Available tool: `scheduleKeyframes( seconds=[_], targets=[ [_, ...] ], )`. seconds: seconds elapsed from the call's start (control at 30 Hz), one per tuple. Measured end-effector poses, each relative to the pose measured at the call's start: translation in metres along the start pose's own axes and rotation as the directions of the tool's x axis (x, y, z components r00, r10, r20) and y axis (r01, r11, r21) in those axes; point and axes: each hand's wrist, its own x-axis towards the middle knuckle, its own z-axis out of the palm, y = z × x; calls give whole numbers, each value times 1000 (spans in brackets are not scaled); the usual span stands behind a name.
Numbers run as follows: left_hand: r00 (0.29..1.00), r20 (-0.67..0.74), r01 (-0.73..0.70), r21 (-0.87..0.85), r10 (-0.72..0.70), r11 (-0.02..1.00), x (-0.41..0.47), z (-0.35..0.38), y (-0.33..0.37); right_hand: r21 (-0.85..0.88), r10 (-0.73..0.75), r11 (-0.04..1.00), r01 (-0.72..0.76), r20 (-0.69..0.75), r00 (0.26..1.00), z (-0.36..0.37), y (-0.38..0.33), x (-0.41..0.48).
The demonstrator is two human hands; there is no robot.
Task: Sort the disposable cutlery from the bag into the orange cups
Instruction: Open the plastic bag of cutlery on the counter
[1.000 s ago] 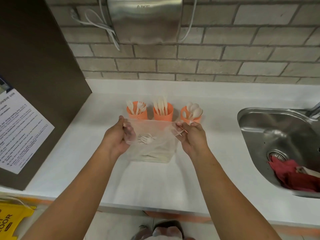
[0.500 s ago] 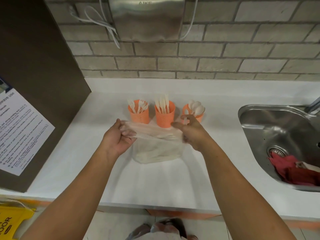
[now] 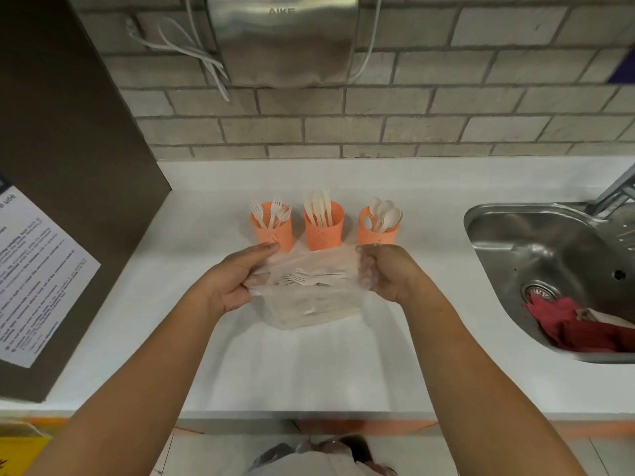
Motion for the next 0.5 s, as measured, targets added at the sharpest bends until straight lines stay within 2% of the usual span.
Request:
scheduleKeyframes(
  seconds=[0.07, 0.13, 0.2, 0.27, 0.33, 0.37, 0.43, 0.5],
  targets=[
    [1000, -27, 18, 139, -14, 990, 4, -11, 1, 267, 122, 953, -145, 99, 988, -10, 5, 7],
    [1000, -6, -6, 363, 8, 932, 4, -16, 0, 372, 162, 901, -223, 190, 968, -19, 13, 14],
    [999, -9, -36, 567, 50, 823, 2, -16, -3, 429, 181, 859, -278, 253, 950, -22, 22, 16],
    [991, 1, -90, 753, 136, 652, 1, -15, -5, 456, 194, 843, -286, 238, 952, -22, 26, 14],
    [960, 42, -148, 915, 276, 375, 3, -12, -8, 391, 175, 892, -227, 165, 971, -21, 25, 12],
    [935, 53, -162, 944, 351, 288, 6, -13, -9, 321, 153, 928, -189, 134, 979, -21, 24, 11],
    [871, 8, -181, 935, 491, 304, 10, -11, -13, 87, 92, 991, -100, 93, 991, -19, 21, 8],
    [790, -16, -193, 942, 613, 273, 14, -10, -19, -162, -4, 987, 1, -17, 1000, -18, 17, 8]
  ],
)
